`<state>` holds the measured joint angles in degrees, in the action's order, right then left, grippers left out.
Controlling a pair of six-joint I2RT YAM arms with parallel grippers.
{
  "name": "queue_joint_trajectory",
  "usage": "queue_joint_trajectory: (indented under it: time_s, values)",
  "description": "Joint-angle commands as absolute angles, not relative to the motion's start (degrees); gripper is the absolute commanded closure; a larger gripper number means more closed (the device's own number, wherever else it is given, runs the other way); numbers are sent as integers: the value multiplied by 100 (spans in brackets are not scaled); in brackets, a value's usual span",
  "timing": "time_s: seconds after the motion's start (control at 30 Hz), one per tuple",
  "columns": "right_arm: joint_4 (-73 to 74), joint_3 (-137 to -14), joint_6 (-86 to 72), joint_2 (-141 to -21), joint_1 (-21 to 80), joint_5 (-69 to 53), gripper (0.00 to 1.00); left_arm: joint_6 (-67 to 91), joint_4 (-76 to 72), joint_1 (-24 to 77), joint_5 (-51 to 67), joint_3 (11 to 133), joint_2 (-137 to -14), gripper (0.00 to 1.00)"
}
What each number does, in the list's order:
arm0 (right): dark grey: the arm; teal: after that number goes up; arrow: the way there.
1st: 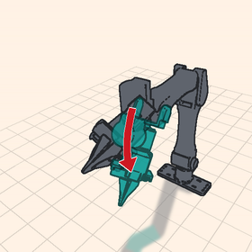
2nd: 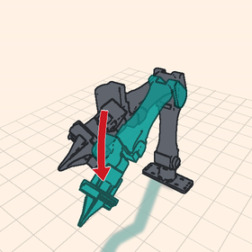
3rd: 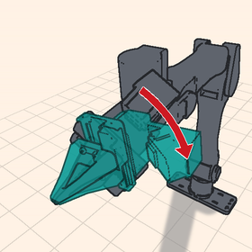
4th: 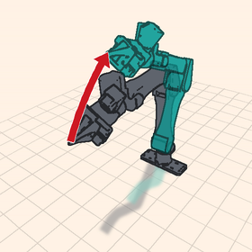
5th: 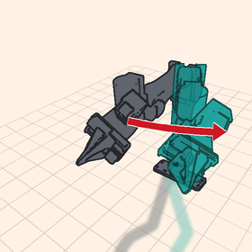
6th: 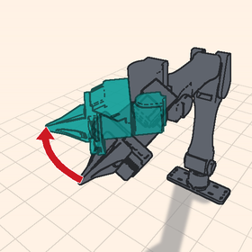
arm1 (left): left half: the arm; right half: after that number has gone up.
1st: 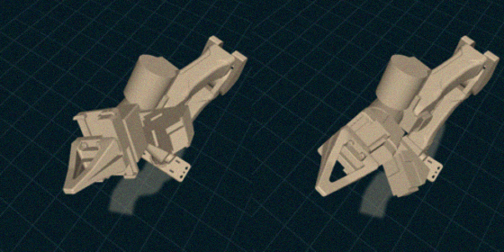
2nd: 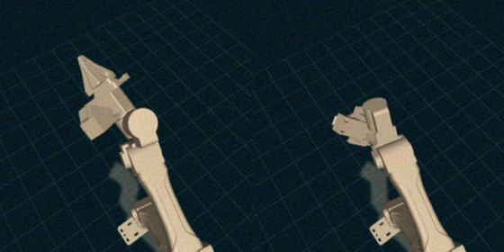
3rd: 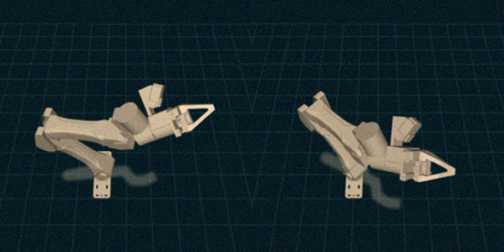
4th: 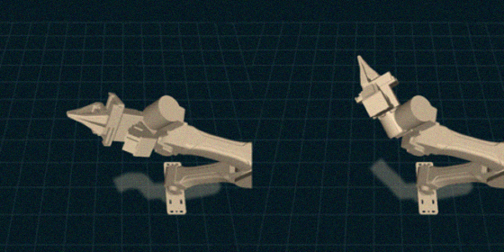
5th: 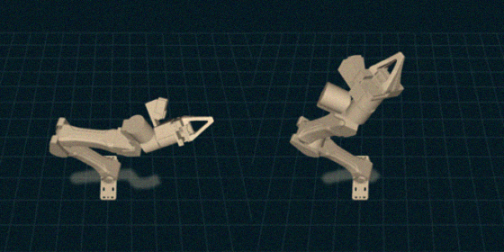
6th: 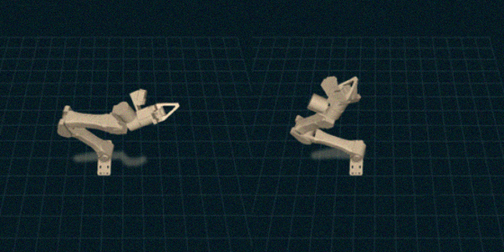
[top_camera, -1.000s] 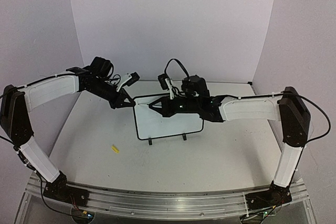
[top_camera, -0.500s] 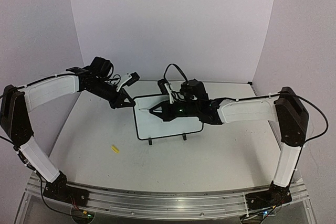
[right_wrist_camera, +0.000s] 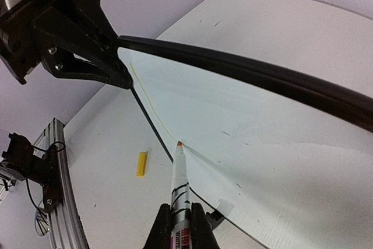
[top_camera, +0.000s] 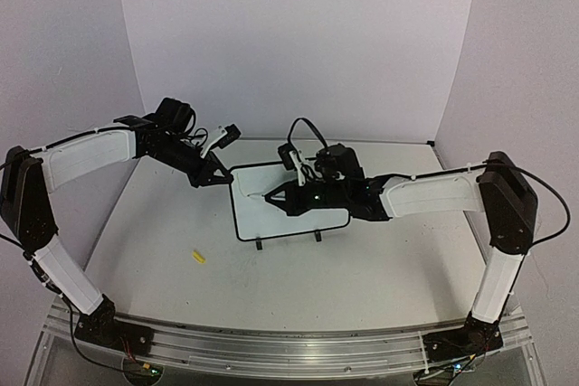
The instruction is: Write a sentence on the whiteboard
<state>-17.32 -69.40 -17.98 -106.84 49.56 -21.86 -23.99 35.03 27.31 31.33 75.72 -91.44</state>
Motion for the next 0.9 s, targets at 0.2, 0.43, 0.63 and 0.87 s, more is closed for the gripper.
queue_joint_trajectory:
  time_s: [0.2, 0.43, 0.63, 0.87]
  values:
    - [-2061, -6926, -1714, -10314, 4886, -2248, 100, -2563, 3648, 2654, 2541, 7646, -9002, 100]
    - [-2065, -6805, -1747, -10024, 4870, -2456, 100, -2572, 3651, 2655, 2528, 7647, -9001, 100]
    - [-2059, -6915, -1775, -10143, 4791, -2373, 100, -2569, 3650, 2655, 2513, 7645, -9019, 100]
    - [-2038, -7059, -1762, -10310, 4790, -2480, 100, -2567, 3648, 2654, 2517, 7657, -9045, 100]
